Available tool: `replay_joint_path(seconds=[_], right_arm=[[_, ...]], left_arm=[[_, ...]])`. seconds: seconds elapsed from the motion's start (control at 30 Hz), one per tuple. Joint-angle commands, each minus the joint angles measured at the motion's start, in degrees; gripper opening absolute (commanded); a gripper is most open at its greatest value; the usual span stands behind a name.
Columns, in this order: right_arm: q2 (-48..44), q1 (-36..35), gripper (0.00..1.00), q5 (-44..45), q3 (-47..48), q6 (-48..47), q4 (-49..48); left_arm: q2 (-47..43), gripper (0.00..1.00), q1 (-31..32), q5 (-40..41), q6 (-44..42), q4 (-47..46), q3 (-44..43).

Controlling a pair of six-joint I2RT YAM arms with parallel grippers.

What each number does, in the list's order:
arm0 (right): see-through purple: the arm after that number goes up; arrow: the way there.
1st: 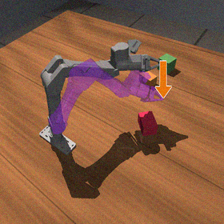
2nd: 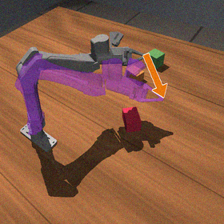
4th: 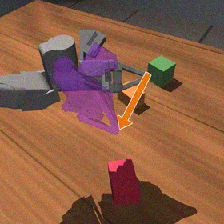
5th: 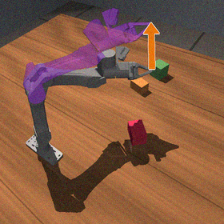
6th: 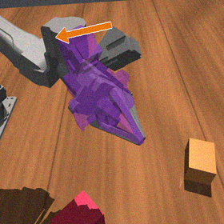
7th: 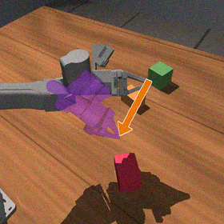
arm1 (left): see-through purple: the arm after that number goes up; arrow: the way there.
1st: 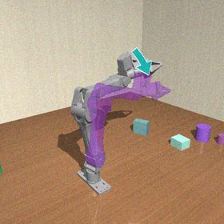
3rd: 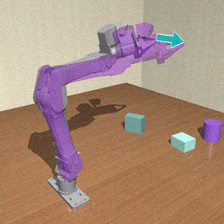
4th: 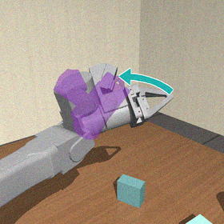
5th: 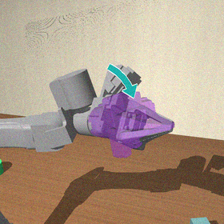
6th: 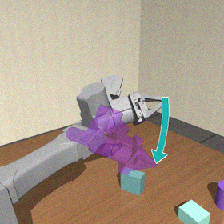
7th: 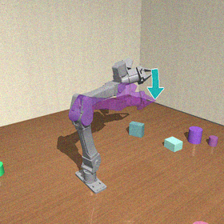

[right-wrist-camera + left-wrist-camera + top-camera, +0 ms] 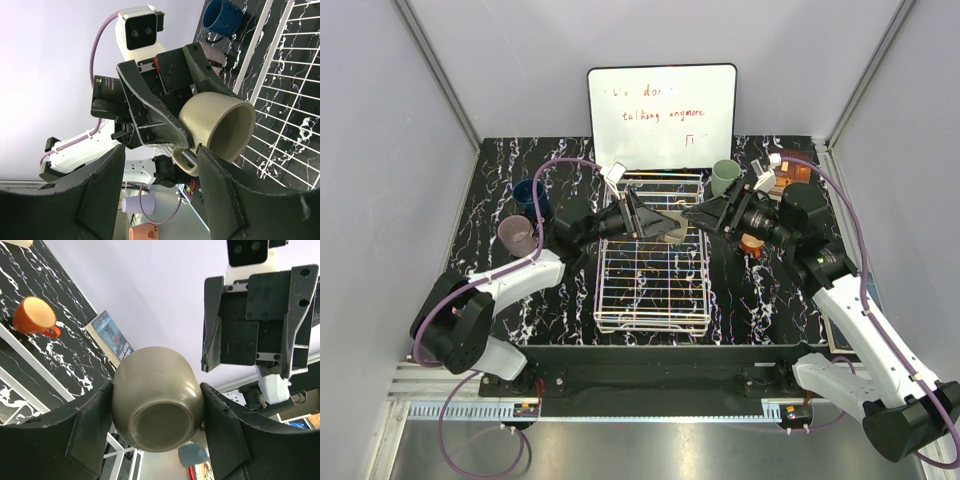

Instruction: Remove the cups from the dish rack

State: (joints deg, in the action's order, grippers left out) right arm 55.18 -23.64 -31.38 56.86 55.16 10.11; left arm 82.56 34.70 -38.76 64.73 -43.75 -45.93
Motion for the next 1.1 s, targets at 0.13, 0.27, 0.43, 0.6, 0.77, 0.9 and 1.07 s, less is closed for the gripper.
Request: replay_joint_path(seconds=[0.13, 0.27, 0.43, 0.6, 0.77, 0.9, 1.07], right_arm=[[1.24, -0.27, 0.67, -2.81, 0.71, -0.40, -2.81], [1.86, -0.27, 0.68, -2.64, 0.88, -1.45, -2.64], [2.39, -0.18, 0.70, -0.97, 1.06, -3.04, -0.79], [4.14, -0.35, 0.69, -2.72, 1.23, -3.04, -2.20], [5.64, -0.27, 0.66, -4.31, 1.59, -2.07, -6.06], [7.13, -0.27, 0.59, -5.53, 2.64, -1.28, -8.70], [9.24, -0.27, 0.53, -8.61, 3.69, -0.14, -12.04]], left_arm=[[-1.88, 0.00, -0.07, 1.76, 0.92, -6.96, -2.15], [-3.11, 0.00, -0.07, 2.11, 0.93, -6.45, -1.35], [-6.27, 0.00, 0.02, 2.99, -1.27, -3.54, -1.44], [-5.22, 0.00, -0.07, 1.32, 1.44, -7.31, -1.27], [-3.73, 0.00, 0.11, 0.18, 3.03, -9.95, -1.00], [-2.85, 0.00, 0.19, -0.70, 3.65, -10.65, -0.91], [-1.01, 0.00, 0.28, -1.75, 5.32, -13.29, -0.82]])
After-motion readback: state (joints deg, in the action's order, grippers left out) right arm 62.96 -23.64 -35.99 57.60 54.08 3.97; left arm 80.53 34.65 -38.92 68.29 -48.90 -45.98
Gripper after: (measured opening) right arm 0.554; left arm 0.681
